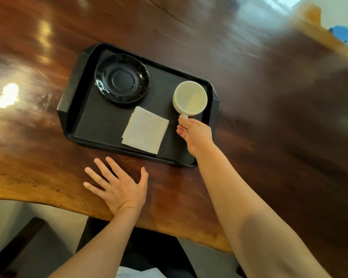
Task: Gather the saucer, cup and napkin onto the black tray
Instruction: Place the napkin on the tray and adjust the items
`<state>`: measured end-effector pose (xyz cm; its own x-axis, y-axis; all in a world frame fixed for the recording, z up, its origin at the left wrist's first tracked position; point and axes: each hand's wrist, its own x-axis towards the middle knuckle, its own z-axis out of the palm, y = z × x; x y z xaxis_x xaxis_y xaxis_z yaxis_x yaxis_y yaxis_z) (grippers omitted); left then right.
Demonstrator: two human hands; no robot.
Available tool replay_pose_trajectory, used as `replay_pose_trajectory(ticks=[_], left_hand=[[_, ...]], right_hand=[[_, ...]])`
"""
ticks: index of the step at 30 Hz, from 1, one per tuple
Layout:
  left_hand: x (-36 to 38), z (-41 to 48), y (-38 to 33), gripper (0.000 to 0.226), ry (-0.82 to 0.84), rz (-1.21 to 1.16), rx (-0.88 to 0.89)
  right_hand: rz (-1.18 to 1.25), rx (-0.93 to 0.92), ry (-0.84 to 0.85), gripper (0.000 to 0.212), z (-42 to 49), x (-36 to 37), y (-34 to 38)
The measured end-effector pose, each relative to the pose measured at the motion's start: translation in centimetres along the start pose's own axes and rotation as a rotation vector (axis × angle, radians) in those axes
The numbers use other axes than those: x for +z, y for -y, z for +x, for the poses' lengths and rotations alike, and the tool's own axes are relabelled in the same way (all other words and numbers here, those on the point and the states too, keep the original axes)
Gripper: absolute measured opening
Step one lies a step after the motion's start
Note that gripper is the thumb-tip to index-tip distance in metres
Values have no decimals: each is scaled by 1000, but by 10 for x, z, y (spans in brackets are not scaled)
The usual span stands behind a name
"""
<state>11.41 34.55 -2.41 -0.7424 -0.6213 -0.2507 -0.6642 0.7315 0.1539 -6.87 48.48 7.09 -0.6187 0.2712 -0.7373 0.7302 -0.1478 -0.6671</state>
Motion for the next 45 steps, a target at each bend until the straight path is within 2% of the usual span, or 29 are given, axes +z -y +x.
replay_pose_trajectory(ticks=[7, 16, 20, 22, 27, 40, 41, 45], left_hand=[[0, -1, 0, 110, -8, -17, -1], [-3, -1, 0, 109, -7, -23, 2], [-2, -2, 0, 110, -7, -29, 2], [-2, -2, 1, 110, -9, -35, 3], [-3, -2, 0, 109, -6, -47, 5], [-4, -3, -1, 110, 1, -47, -3], [-5, -3, -2, 110, 1, -47, -4], [-5, -3, -1, 110, 7, -48, -4]], right_hand=[[90, 39, -5, 11, 3, -7, 12], [177, 79, -37, 23, 10, -1, 14], [230, 62, -72, 15, 10, 1, 14], [249, 54, -80, 18, 11, 0, 15], [241, 52, -84, 9, 16, -5, 24], [192, 49, -103, 11, 25, -6, 34], [192, 47, -106, 15, 23, -5, 35], [224, 11, -131, 58, 13, -4, 31]])
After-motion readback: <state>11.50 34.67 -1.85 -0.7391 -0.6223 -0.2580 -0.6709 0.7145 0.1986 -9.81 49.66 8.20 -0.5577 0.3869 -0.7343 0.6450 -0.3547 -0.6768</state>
